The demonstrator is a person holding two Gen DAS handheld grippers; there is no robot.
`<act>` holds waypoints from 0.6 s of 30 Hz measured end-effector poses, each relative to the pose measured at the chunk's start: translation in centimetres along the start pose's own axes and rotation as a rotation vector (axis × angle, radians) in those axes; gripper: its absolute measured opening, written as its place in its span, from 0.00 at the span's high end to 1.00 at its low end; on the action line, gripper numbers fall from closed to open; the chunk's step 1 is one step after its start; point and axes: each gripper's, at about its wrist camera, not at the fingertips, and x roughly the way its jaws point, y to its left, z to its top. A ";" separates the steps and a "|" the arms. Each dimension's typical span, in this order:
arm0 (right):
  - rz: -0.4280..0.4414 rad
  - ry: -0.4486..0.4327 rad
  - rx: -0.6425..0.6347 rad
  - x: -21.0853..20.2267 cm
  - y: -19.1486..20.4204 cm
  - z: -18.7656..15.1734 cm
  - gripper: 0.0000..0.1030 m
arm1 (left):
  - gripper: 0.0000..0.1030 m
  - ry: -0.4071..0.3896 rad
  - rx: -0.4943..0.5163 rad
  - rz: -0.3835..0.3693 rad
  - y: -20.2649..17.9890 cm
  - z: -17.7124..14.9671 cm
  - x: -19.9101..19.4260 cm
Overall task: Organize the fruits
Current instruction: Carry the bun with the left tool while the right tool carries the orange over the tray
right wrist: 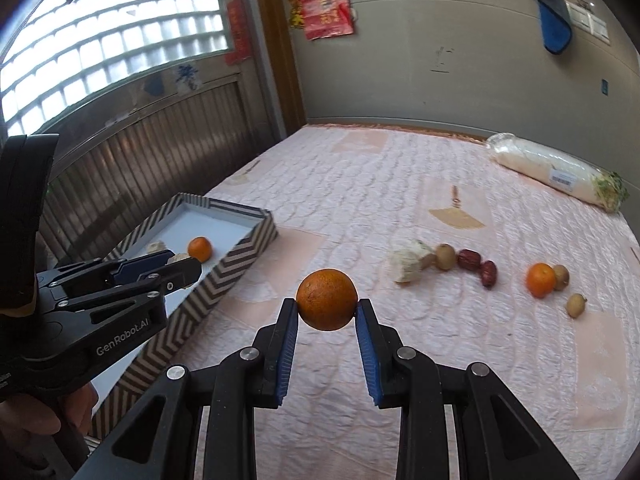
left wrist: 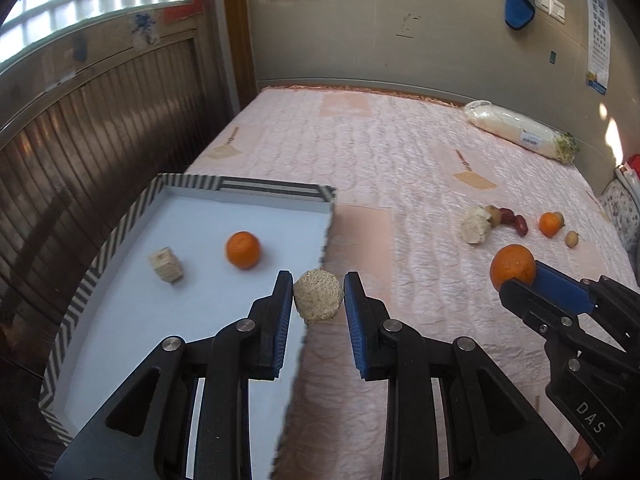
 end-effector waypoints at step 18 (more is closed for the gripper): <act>0.081 0.035 -0.135 3.6 7.8 1.7 0.72 | 0.75 0.028 -0.110 0.070 7.8 -1.3 0.8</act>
